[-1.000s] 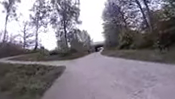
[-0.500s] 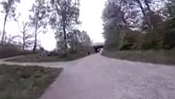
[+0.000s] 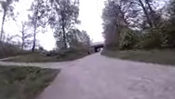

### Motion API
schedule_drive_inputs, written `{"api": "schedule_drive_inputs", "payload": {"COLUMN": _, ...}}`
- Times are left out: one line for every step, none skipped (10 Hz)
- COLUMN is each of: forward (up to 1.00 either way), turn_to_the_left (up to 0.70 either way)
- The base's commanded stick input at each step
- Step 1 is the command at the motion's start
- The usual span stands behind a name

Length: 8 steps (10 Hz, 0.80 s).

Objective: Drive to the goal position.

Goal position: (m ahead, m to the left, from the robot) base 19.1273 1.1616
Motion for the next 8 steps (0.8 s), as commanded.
{"api": "schedule_drive_inputs", "payload": {"forward": 1.0, "turn_to_the_left": 0.0}}
{"api": "schedule_drive_inputs", "payload": {"forward": 1.0, "turn_to_the_left": 0.18}}
{"api": "schedule_drive_inputs", "payload": {"forward": 1.0, "turn_to_the_left": 0.4}}
{"api": "schedule_drive_inputs", "payload": {"forward": 1.0, "turn_to_the_left": 0.4}}
{"api": "schedule_drive_inputs", "payload": {"forward": 1.0, "turn_to_the_left": 0.28}}
{"api": "schedule_drive_inputs", "payload": {"forward": 1.0, "turn_to_the_left": 0.05}}
{"api": "schedule_drive_inputs", "payload": {"forward": 1.0, "turn_to_the_left": 0.0}}
{"api": "schedule_drive_inputs", "payload": {"forward": 1.0, "turn_to_the_left": 0.0}}
